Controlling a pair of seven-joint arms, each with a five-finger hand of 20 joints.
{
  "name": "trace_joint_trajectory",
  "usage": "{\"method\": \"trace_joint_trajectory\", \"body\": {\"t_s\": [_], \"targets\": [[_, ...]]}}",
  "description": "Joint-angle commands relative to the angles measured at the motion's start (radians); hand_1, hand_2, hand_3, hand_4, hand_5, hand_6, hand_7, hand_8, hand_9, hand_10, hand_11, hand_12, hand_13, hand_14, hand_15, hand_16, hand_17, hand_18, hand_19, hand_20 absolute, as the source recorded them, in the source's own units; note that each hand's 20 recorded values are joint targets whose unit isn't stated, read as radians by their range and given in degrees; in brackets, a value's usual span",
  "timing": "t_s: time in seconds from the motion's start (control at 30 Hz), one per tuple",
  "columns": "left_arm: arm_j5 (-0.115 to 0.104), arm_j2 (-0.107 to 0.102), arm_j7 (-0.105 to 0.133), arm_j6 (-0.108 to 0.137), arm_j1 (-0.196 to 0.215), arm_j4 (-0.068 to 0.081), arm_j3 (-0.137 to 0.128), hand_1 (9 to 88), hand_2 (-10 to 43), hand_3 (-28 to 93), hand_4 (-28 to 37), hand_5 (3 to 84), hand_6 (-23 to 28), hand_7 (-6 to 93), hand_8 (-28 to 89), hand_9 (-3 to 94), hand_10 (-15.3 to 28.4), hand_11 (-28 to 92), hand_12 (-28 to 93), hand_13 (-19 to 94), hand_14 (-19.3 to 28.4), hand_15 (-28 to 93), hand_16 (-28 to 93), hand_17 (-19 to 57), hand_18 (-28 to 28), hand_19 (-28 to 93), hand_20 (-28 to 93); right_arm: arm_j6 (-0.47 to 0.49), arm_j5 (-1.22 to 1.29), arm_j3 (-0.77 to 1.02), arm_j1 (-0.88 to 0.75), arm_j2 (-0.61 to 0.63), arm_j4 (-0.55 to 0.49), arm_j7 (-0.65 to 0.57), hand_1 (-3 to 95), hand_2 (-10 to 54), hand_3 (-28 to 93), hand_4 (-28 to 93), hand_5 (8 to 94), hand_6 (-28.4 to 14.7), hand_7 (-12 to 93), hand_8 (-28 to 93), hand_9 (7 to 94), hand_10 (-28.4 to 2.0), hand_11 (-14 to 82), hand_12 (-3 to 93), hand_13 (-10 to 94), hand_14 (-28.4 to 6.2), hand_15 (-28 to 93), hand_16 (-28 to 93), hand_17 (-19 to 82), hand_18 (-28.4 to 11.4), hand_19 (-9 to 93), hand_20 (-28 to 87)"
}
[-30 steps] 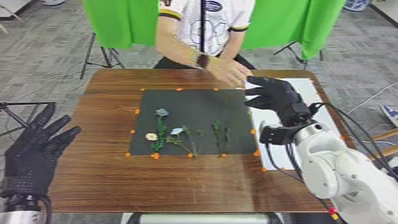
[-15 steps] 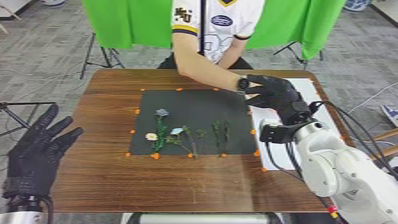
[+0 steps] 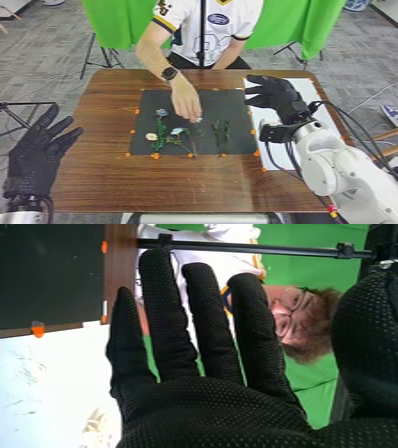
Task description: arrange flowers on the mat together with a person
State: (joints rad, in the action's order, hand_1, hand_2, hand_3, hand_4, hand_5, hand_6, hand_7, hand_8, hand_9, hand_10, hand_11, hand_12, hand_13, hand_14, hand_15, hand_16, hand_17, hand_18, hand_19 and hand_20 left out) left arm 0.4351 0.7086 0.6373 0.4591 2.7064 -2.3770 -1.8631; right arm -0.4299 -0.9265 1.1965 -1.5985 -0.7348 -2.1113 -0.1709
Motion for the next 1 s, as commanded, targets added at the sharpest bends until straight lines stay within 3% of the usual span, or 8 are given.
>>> {"method": "trace_joint_trajectory", "body": {"t_s": [0.03, 0.2, 0.47, 0.67, 0.8, 0.87, 0.9, 1.0], "targets": [[0.009, 0.012, -0.015, 0.002, 0.008, -0.003, 0.004, 20.1, 5.9, 76, -25.9, 28.9, 3.3, 9.8, -8, 28.1, 13.7, 16, 13, 20, 21.2, 44, -4, -9.7, 17.9, 38, 19, 0.003, -0.011, -0.003, 0.0, -0.004, 0.001, 0.0, 25.0, 0.2, 73, -26, 51.9, 1.2, 15, -13, 55.9, -16.0, 15.0, 14.3, 47, -18.7, 44, 11, 9, -25.7, 54, 15], [0.014, 0.018, -0.021, 0.001, 0.006, -0.003, 0.005, 20.1, 5.9, 76, -25.8, 29.0, 3.4, 9.8, -8, 28.0, 13.7, 16, 13, 20, 21.3, 44, -4, -9.7, 17.9, 38, 19, 0.003, -0.016, -0.006, 0.005, -0.006, 0.003, -0.008, 25.0, 0.2, 73, -26, 51.9, 1.3, 15, -13, 55.9, -15.9, 14.9, 14.2, 47, -18.8, 44, 11, 9, -25.7, 54, 15], [-0.013, -0.009, 0.007, 0.014, 0.018, -0.003, 0.005, 20.2, 5.9, 76, -25.7, 29.0, 3.4, 9.9, -8, 28.0, 13.7, 16, 13, 20, 21.3, 44, -4, -9.7, 17.9, 38, 19, 0.003, -0.02, -0.008, 0.007, -0.007, 0.004, -0.013, 25.0, 0.1, 73, -26, 52.0, 1.2, 15, -13, 55.9, -16.0, 14.9, 14.2, 47, -18.8, 44, 11, 9, -25.6, 54, 15], [-0.004, -0.003, 0.0, 0.011, 0.013, -0.003, 0.007, 20.3, 6.0, 76, -25.5, 29.1, 3.5, 10.0, -8, 28.0, 13.7, 16, 13, 20, 21.3, 44, -4, -9.7, 17.9, 38, 19, -0.003, -0.032, -0.008, 0.018, 0.006, 0.008, -0.019, 25.0, 0.1, 73, -26, 52.1, 1.2, 14, -13, 56.0, -16.0, 15.0, 14.2, 47, -18.9, 45, 11, 9, -25.6, 54, 15], [0.015, 0.013, -0.024, 0.003, 0.0, -0.002, 0.008, 20.3, 6.0, 76, -25.6, 29.1, 3.5, 10.0, -8, 28.0, 13.7, 16, 13, 20, 21.3, 44, -4, -9.7, 17.9, 38, 19, -0.016, -0.056, -0.009, 0.041, 0.034, 0.019, -0.032, 25.0, 0.1, 73, -26, 52.0, 1.2, 15, -13, 55.9, -16.1, 14.9, 14.2, 47, -18.6, 45, 11, 9, -25.6, 54, 15], [0.006, 0.005, -0.015, 0.006, 0.003, -0.002, 0.009, 20.3, 5.9, 76, -25.6, 29.1, 3.5, 10.0, -8, 28.1, 13.7, 16, 13, 20, 21.3, 44, -4, -9.7, 17.9, 38, 19, -0.029, -0.084, -0.019, 0.064, 0.053, 0.028, -0.05, 25.2, 0.0, 73, -26, 51.9, 1.2, 15, -13, 55.8, -16.2, 14.9, 14.2, 47, -18.6, 45, 11, 9, -25.6, 54, 15], [0.013, 0.011, -0.026, 0.003, -0.002, -0.002, 0.009, 20.3, 5.9, 76, -25.6, 29.1, 3.5, 10.0, -8, 28.1, 13.7, 16, 13, 20, 21.3, 44, -4, -9.7, 17.9, 38, 19, -0.033, -0.091, -0.018, 0.071, 0.061, 0.033, -0.061, 25.3, 0.0, 73, -26, 51.8, 1.2, 15, -13, 55.7, -16.1, 14.9, 14.2, 47, -18.7, 45, 11, 10, -25.7, 54, 15], [0.013, 0.009, -0.021, 0.003, -0.001, -0.002, 0.011, 20.3, 5.9, 76, -25.6, 29.2, 3.6, 9.7, -8, 28.1, 13.7, 16, 13, 20, 21.3, 44, -4, -9.7, 17.9, 38, 19, -0.047, -0.136, -0.025, 0.099, 0.085, 0.053, -0.095, 25.7, -0.1, 73, -26, 51.7, 1.2, 15, -13, 55.5, -16.0, 14.9, 14.3, 48, -18.6, 45, 11, 10, -25.7, 54, 15]]}}
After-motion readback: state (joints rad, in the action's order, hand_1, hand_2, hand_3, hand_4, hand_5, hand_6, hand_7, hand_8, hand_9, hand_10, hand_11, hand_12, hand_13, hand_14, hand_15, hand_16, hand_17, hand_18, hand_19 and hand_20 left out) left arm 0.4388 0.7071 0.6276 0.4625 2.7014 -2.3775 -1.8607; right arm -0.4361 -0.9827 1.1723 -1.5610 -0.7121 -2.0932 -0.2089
